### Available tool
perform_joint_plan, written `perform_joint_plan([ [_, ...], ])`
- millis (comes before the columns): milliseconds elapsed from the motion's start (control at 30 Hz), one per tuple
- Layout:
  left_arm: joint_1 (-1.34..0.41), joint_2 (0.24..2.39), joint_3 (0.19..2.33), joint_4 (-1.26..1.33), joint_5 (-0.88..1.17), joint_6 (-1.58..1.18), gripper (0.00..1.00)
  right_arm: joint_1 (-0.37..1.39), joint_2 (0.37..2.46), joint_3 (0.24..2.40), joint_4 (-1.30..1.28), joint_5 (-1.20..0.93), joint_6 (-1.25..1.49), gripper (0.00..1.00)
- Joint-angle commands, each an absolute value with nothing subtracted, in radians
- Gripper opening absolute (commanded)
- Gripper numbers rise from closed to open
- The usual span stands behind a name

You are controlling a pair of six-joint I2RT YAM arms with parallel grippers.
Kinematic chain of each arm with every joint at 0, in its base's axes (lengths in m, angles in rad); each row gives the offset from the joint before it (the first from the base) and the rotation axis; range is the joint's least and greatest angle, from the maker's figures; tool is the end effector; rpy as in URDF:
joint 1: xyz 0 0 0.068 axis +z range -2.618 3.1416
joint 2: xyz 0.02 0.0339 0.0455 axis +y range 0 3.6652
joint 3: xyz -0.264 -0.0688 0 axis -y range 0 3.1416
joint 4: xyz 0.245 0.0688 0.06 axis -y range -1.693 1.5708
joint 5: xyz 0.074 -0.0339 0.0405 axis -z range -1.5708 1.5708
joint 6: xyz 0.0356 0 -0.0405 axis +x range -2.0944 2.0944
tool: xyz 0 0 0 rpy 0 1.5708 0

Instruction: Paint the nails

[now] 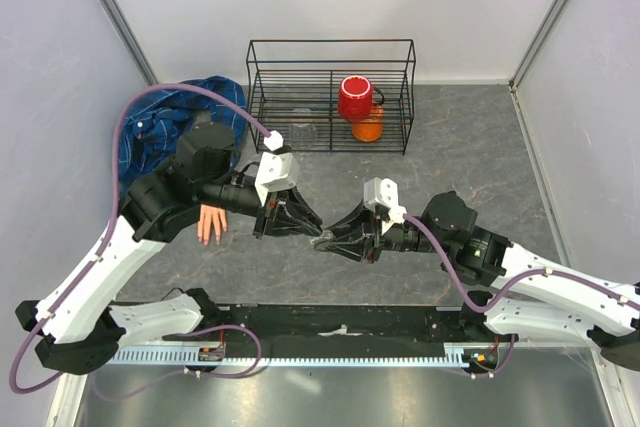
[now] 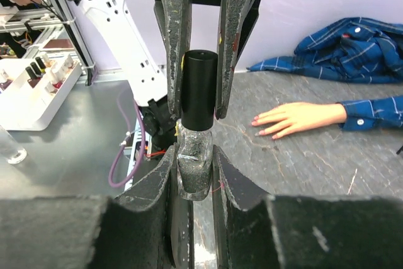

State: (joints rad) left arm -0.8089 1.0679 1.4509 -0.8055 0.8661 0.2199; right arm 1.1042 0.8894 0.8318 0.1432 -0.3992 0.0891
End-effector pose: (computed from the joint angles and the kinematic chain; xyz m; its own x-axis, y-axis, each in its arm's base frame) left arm 0.1089 -0.1534 0.4522 -0.0694 0.2774 -0.9582 0.9872 -0.1189 -0.1059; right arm 0.0813 0.1921 0.3735 -0.0504 0.0822 -0.9953 -0.9966 0.0615 0.0556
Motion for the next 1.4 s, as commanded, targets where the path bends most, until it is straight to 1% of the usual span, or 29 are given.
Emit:
perform_joint_plan([
  [0,-0.828,1.094,1.447,-0.833,0.855,0.244,0.02,1.101,0.905,0.882,0.411,-0.376,0.106,0.0],
  [67,-0.828,1.062,1.44,-0.789,0.796,0.195,0.05,1.101,0.907,0.884,0.387,-0.345,0.106,0.0],
  [100,-0.827,1.049,1.422,-0.767,0.784,0.177,0.1,1.101,0.907,0.881,0.385,-0.339,0.106,0.0],
  [200,-0.827,0.994,1.388,-0.692,0.758,0.115,0.21,1.103,0.899,0.874,0.377,-0.321,0.106,0.0],
  [267,-0.828,0.979,1.384,-0.678,0.742,0.092,0.25,1.101,0.896,0.874,0.374,-0.314,0.104,0.0],
  [367,-0.828,0.974,1.387,-0.673,0.742,0.074,0.37,1.101,0.894,0.879,0.371,-0.307,0.1,0.0],
  [400,-0.827,0.973,1.387,-0.673,0.741,0.068,0.44,1.101,0.896,0.88,0.367,-0.305,0.097,0.0],
  [467,-0.828,0.959,1.387,-0.661,0.727,0.046,0.53,1.101,0.9,0.885,0.354,-0.299,0.094,0.0],
  [500,-0.827,0.954,1.39,-0.655,0.723,0.043,0.6,1.101,0.903,0.885,0.353,-0.295,0.094,0.0],
  [533,-0.827,0.95,1.393,-0.646,0.701,0.031,0.64,1.101,0.902,0.885,0.347,-0.295,0.091,0.0],
  [567,-0.827,0.945,1.397,-0.643,0.686,0.025,0.71,1.101,0.903,0.885,0.341,-0.291,0.091,0.0],
  [600,-0.825,0.934,1.41,-0.643,0.675,0.023,0.91,1.101,0.905,0.885,0.336,-0.29,0.089,0.0],
  [633,-0.827,0.931,1.417,-0.644,0.658,0.018,0.99,1.101,0.905,0.885,0.327,-0.285,0.084,0.0],
  [700,-0.827,0.919,1.437,-0.644,0.631,0.011,0.99,1.103,0.902,0.885,0.315,-0.275,0.08,0.0],
  [767,-0.827,0.913,1.456,-0.655,0.545,-0.023,1.0,1.103,0.896,0.885,0.298,-0.25,0.072,0.0],
  [833,-0.827,0.902,1.463,-0.653,0.367,-0.101,0.99,1.101,0.887,0.885,0.278,-0.223,0.074,0.0],
  [867,-0.827,0.899,1.474,-0.65,0.286,-0.145,0.96,1.103,0.885,0.888,0.269,-0.178,0.078,0.0],
  [900,-0.827,0.896,1.477,-0.652,0.108,-0.199,0.94,1.101,0.89,0.902,0.255,-0.146,0.083,0.0],
  [933,-0.827,0.888,1.479,-0.65,0.021,-0.328,0.9,1.101,0.894,0.913,0.227,-0.118,0.087,0.0],
  [967,-0.827,0.881,1.462,-0.65,-0.053,-0.401,0.8,1.101,0.902,0.925,0.213,-0.063,0.098,0.0],
  [1000,-0.827,0.876,1.451,-0.647,-0.14,-0.475,0.77,1.101,0.916,0.948,0.204,-0.039,0.104,0.0],
  [1033,-0.827,0.868,1.441,-0.637,-0.152,-0.57,0.74,1.101,0.922,0.956,0.201,-0.017,0.112,0.0],
  [1067,-0.827,0.864,1.418,-0.59,-0.153,-0.601,0.72,1.101,0.931,0.963,0.206,0.015,0.118,0.0],
  [1133,-0.827,0.854,1.391,-0.517,-0.118,-0.629,0.7,1.103,0.942,0.965,0.233,0.038,0.117,0.0],
  [1267,-0.827,0.853,1.325,-0.344,-0.011,-0.577,0.86,1.101,0.988,1.008,0.226,0.077,0.103,0.0],
  [1367,-0.827,0.853,1.296,-0.241,0.05,-0.542,0.88,1.101,0.996,1.014,0.23,0.107,0.101,0.0],
])
